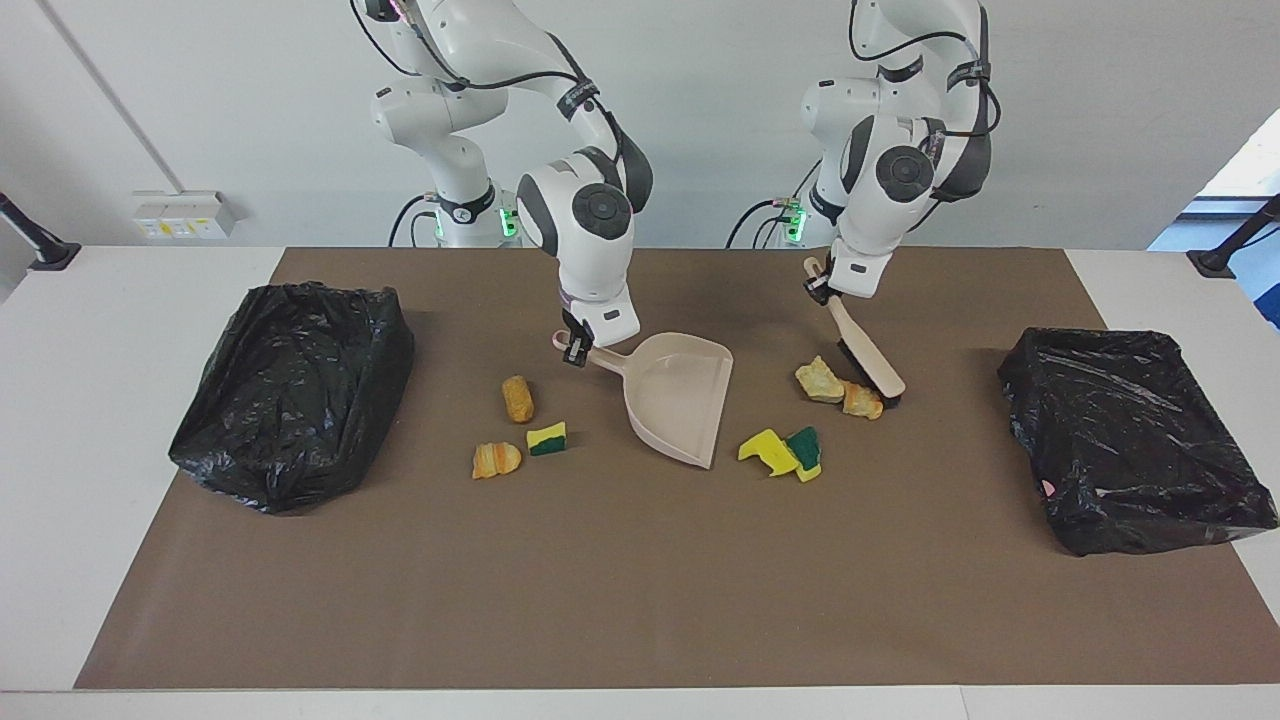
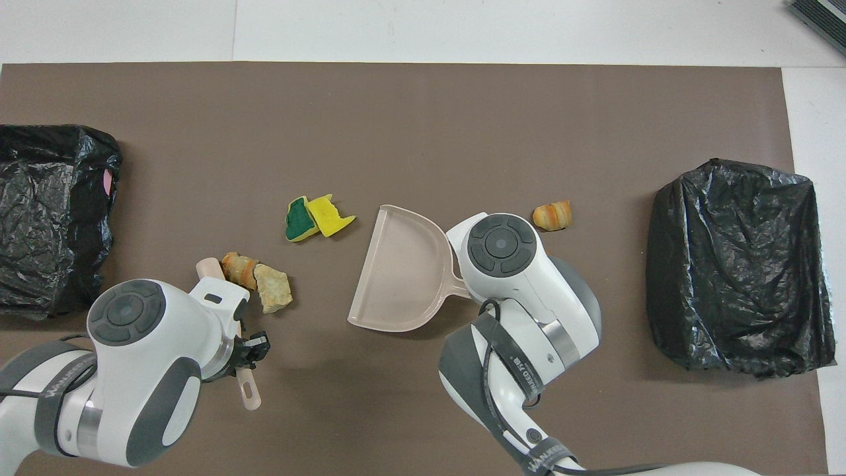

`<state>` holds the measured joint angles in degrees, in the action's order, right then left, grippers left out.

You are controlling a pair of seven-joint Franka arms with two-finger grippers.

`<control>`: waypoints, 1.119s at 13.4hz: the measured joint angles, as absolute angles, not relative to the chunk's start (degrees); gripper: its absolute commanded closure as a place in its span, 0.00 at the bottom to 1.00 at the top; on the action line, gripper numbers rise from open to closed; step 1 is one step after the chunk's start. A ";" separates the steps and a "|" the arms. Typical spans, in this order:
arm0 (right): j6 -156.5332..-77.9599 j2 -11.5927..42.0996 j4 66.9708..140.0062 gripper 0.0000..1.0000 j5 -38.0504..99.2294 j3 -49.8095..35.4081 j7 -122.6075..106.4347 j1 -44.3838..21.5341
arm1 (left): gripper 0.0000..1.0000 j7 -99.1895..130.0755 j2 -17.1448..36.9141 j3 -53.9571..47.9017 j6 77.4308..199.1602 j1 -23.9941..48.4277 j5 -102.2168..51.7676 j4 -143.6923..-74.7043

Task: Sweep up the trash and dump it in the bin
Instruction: 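Sweep the bread pieces into the dustpan with the brush in the left gripper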

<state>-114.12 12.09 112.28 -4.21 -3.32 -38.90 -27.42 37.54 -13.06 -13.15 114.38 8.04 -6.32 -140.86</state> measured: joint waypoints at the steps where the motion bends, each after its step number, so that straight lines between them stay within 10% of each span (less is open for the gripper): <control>1: -114.09 12.09 112.28 1.00 -4.21 -3.33 -38.68 -27.51 | 1.00 37.54 -12.00 -14.10 116.32 8.13 -6.41 -140.85; 15: -113.81 12.02 112.28 1.00 -4.21 -3.35 -37.25 -27.93 | 1.00 28.96 -1.25 -27.78 125.35 8.72 -10.33 -131.47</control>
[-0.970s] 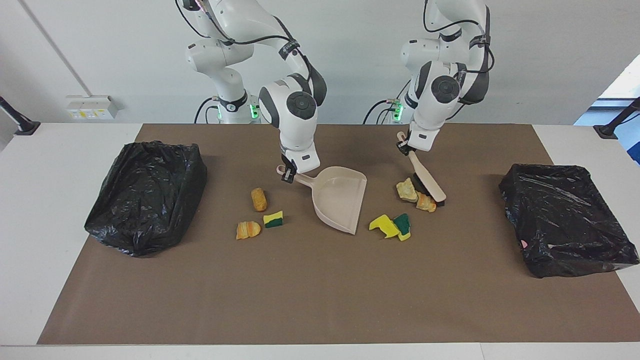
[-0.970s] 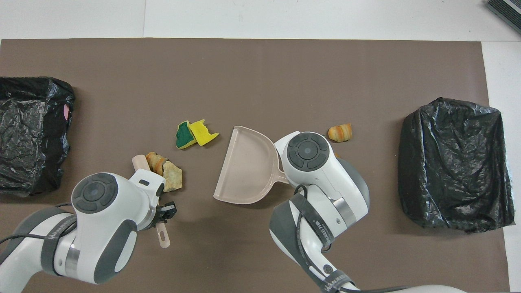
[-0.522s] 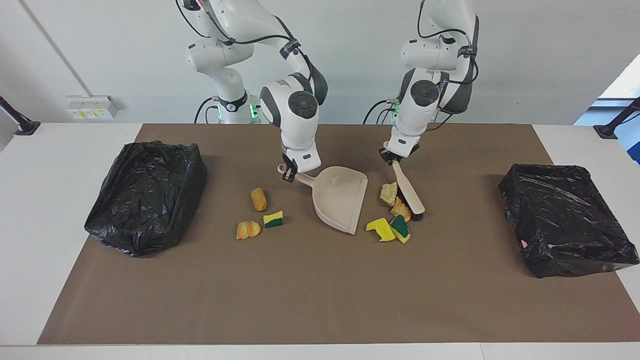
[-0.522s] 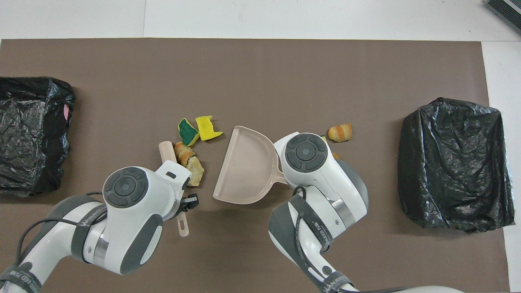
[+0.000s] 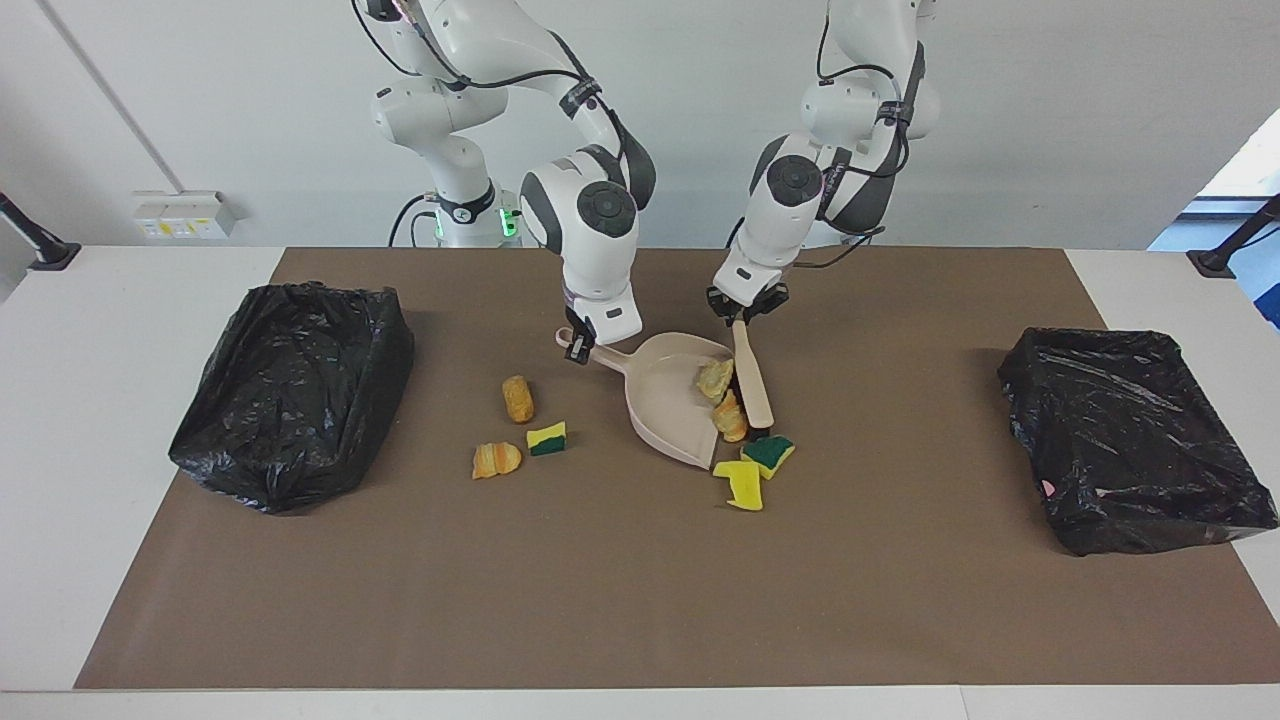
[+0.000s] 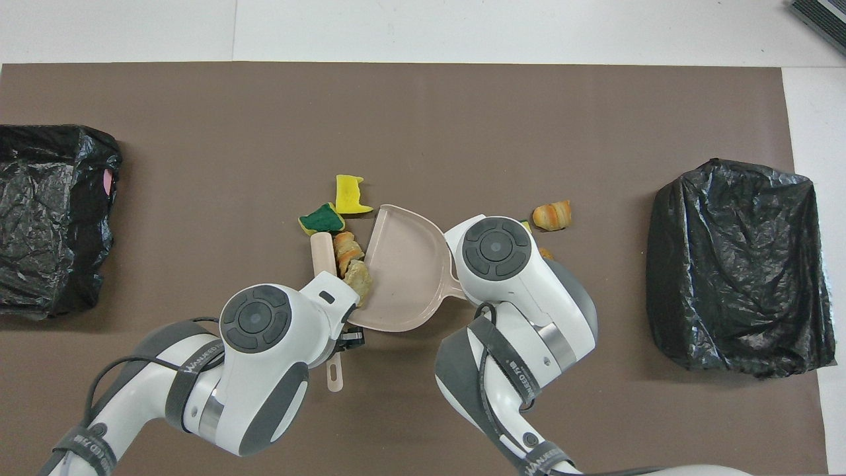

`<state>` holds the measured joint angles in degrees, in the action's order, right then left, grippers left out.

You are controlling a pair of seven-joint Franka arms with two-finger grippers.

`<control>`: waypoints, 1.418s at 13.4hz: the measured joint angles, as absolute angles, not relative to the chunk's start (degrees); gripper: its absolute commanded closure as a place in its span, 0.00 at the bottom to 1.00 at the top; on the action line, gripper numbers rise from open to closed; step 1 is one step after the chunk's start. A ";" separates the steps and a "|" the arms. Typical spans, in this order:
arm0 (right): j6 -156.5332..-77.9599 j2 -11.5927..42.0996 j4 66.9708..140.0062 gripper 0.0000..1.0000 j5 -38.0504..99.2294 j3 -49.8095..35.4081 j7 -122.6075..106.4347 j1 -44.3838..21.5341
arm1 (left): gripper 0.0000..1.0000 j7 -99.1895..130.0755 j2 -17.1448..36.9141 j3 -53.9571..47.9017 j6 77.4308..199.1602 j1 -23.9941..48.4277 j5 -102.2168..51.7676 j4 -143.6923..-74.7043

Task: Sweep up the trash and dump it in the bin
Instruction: 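Sweep the bread pieces into the dustpan with the brush in the left gripper, then sweep the sponges into the dustpan with the left gripper's brush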

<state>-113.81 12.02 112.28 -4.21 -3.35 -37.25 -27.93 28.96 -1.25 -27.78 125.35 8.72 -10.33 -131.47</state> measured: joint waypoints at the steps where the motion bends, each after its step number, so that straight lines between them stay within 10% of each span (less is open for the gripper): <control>1: -113.81 12.01 112.28 1.00 -4.21 -3.35 -37.19 -27.94 | 1.00 27.26 -0.57 -28.20 125.35 8.72 -10.44 -130.64; 19: -111.45 11.35 112.22 1.00 -4.09 -3.60 -26.03 -29.29 | 1.00 -0.96 4.56 -20.20 113.95 4.09 -7.53 -115.14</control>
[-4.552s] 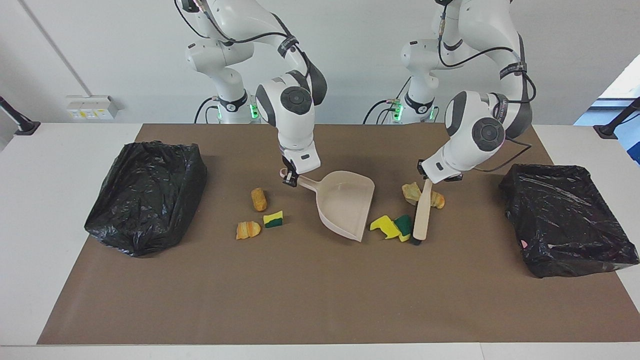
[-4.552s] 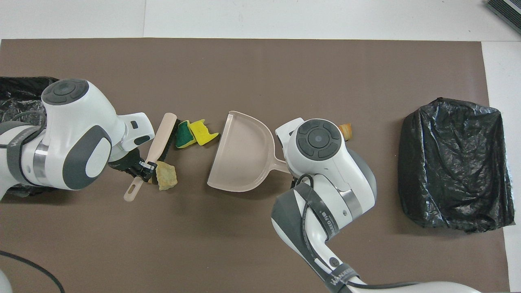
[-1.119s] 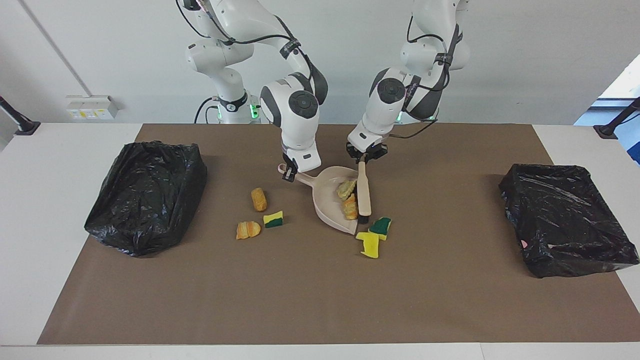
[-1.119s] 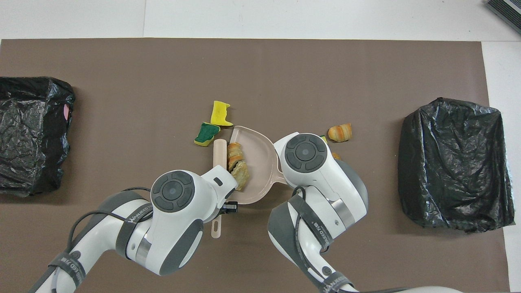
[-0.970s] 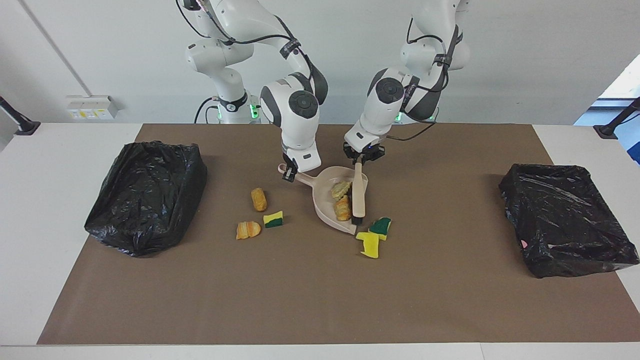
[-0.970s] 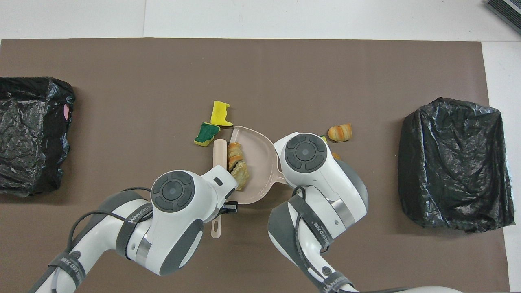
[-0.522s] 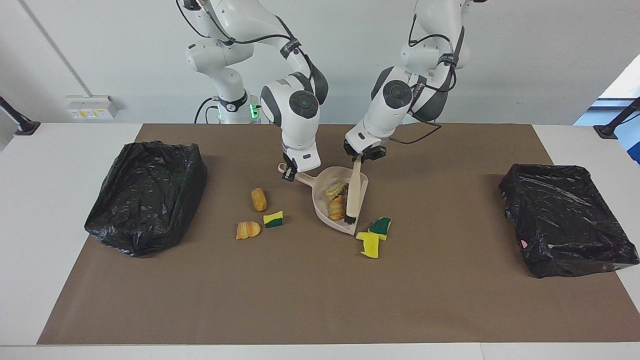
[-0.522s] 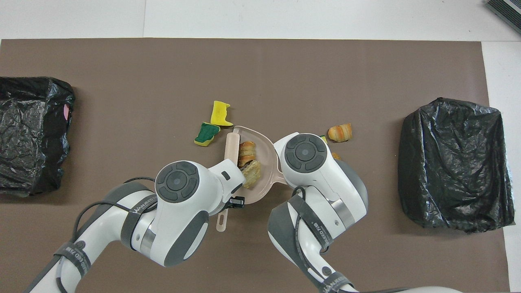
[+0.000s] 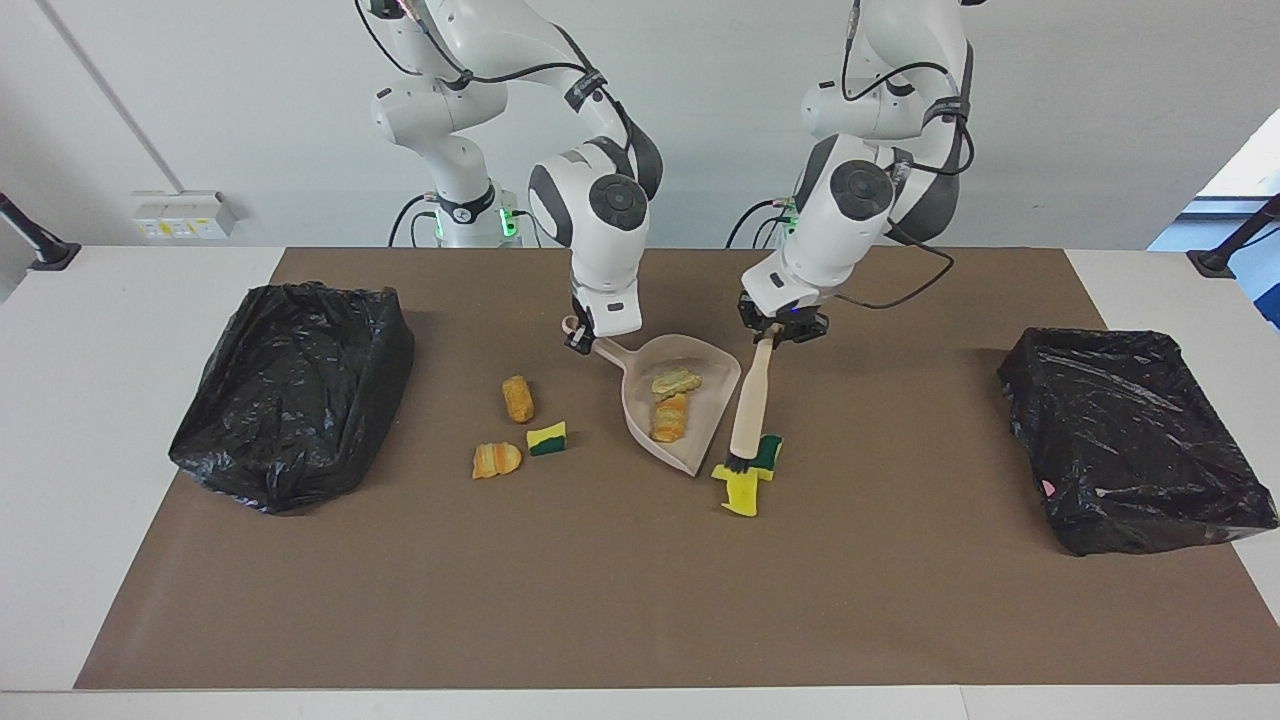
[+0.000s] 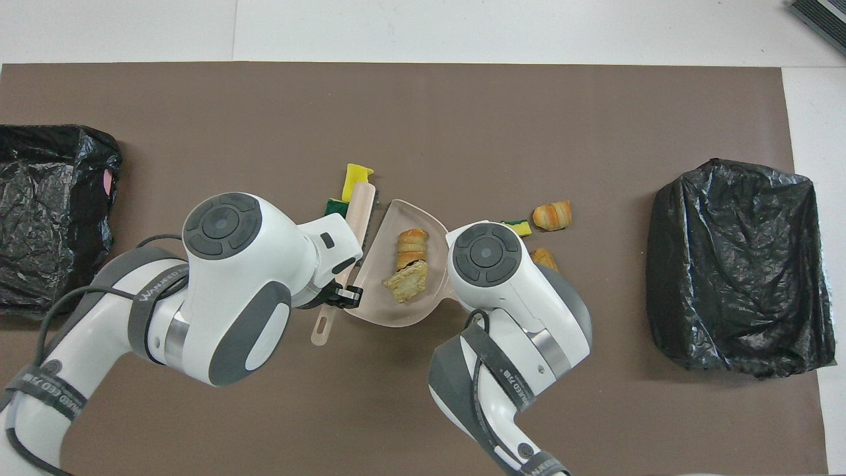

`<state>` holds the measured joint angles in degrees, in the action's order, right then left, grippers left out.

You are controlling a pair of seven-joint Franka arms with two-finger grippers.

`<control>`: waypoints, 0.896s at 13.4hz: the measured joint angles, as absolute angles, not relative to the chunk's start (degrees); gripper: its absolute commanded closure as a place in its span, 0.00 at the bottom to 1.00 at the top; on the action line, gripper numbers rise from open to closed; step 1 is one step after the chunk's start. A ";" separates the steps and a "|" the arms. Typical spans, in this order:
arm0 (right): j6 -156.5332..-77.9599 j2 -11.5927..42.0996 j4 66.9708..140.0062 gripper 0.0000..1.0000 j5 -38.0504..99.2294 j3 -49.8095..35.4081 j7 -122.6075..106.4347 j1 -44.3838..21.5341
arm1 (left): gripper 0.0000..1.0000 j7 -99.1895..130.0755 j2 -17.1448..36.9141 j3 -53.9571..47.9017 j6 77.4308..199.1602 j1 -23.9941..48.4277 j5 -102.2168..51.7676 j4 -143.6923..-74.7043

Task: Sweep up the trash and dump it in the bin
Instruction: 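Sweep the sponges into the dustpan with the left gripper's brush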

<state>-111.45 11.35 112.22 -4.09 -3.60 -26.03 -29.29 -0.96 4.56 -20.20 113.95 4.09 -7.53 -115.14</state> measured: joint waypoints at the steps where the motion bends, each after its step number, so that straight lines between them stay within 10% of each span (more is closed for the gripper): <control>1: -111.45 11.33 112.22 1.00 -4.08 -3.61 -25.91 -29.35 | 1.00 -3.07 5.41 -18.60 113.95 3.81 -6.46 -114.40; 12: -111.45 11.29 112.22 1.00 -3.74 -3.64 -24.97 -29.56 | 1.00 -7.19 21.66 -16.40 114.08 3.50 3.81 -100.42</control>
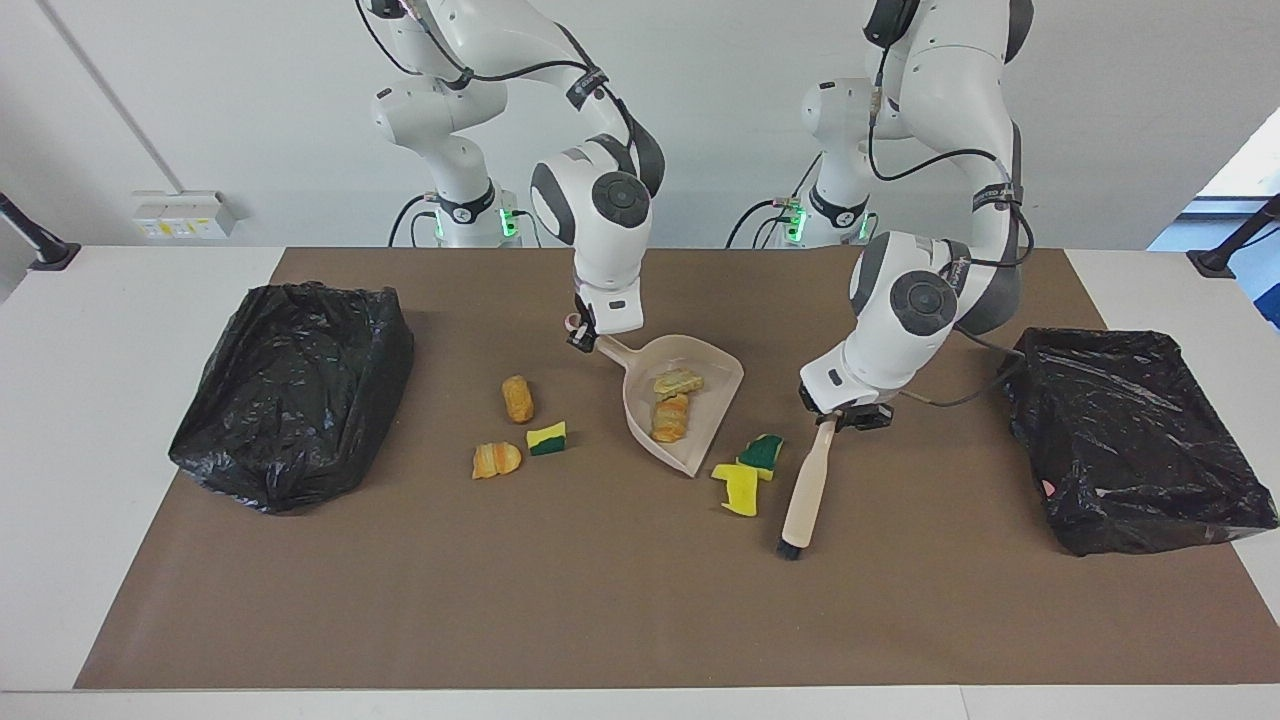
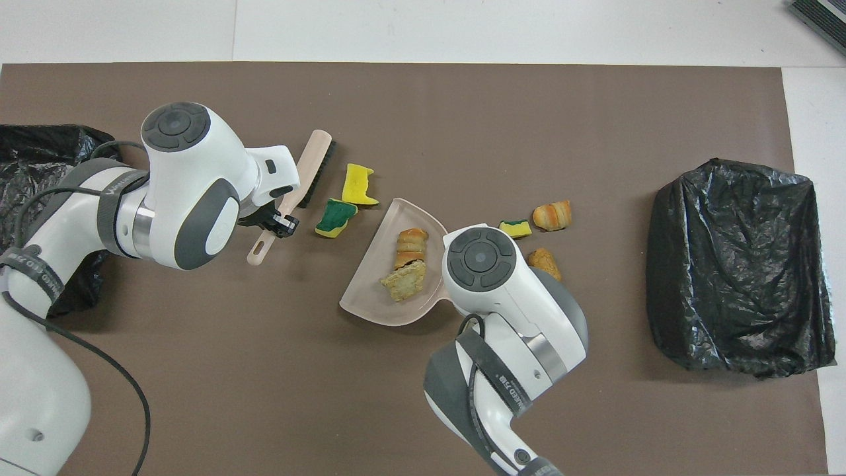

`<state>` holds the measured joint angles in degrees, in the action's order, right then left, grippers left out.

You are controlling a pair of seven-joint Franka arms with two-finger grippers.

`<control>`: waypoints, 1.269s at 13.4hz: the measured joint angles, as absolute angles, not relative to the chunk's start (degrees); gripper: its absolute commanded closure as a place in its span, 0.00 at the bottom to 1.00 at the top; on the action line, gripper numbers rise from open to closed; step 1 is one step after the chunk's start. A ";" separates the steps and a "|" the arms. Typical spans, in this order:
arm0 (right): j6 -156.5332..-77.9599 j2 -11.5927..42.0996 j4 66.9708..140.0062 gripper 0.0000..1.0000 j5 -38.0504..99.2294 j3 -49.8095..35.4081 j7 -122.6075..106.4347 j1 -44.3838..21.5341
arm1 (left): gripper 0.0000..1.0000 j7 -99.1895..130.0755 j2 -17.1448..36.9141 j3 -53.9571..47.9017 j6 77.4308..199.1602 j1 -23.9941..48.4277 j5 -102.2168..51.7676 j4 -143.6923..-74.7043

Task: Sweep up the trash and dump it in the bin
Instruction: 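Sweep the sponges into the dustpan with the left gripper's brush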

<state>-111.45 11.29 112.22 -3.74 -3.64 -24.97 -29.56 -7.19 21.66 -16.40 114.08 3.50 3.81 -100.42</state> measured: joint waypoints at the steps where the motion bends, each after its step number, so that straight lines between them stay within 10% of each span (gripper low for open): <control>1: -111.45 11.29 112.22 1.00 -3.73 -3.64 -24.97 -29.56 | 1.00 -7.20 21.66 -16.69 113.89 3.64 3.82 -100.44; 17: -111.45 11.29 112.22 1.00 -3.73 -3.64 -24.96 -29.57 | 1.00 3.43 10.59 -24.00 112.69 9.55 0.63 -114.40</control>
<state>-111.45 11.29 112.22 -3.73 -3.64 -24.96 -29.57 3.43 10.59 -24.00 112.69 9.55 0.63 -114.40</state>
